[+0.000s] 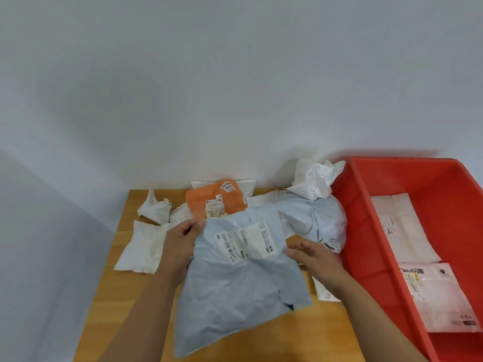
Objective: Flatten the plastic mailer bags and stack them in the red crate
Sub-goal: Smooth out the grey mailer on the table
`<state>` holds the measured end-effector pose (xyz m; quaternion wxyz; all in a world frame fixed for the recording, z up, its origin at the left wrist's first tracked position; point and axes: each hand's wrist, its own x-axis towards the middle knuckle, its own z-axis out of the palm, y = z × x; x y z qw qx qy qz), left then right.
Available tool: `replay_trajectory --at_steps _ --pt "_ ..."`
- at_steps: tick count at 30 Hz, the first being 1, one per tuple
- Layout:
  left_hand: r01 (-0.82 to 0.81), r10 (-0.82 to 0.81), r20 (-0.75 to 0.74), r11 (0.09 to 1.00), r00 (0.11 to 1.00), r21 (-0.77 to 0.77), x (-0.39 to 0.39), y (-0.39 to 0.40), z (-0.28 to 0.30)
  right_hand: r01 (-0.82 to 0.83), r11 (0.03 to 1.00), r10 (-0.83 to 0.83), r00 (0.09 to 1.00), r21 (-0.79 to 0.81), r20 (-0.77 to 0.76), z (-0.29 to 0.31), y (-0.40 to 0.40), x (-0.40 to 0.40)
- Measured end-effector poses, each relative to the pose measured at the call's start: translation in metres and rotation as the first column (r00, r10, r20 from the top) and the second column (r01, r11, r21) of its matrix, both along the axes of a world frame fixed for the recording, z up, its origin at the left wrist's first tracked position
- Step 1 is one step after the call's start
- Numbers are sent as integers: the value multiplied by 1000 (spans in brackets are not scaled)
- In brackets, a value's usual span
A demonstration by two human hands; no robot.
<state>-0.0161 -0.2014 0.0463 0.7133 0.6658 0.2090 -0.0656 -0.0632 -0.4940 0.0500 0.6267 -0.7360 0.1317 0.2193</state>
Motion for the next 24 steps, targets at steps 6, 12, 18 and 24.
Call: replay_trajectory --at_steps 6,12,18,24 --pt "174 -174 2 985 985 12 -2 -15 1 113 994 -112 990 -6 87 5 22 10" --pt "422 -425 -90 905 901 -51 -11 -12 5 310 947 -317 944 83 92 2 24 13" --pt "513 -503 -134 857 854 48 -19 -6 1 423 903 -429 899 76 85 -2 21 10" --pt "489 -563 -151 800 813 -347 -22 -9 -4 387 920 -391 914 57 104 -2 19 5"
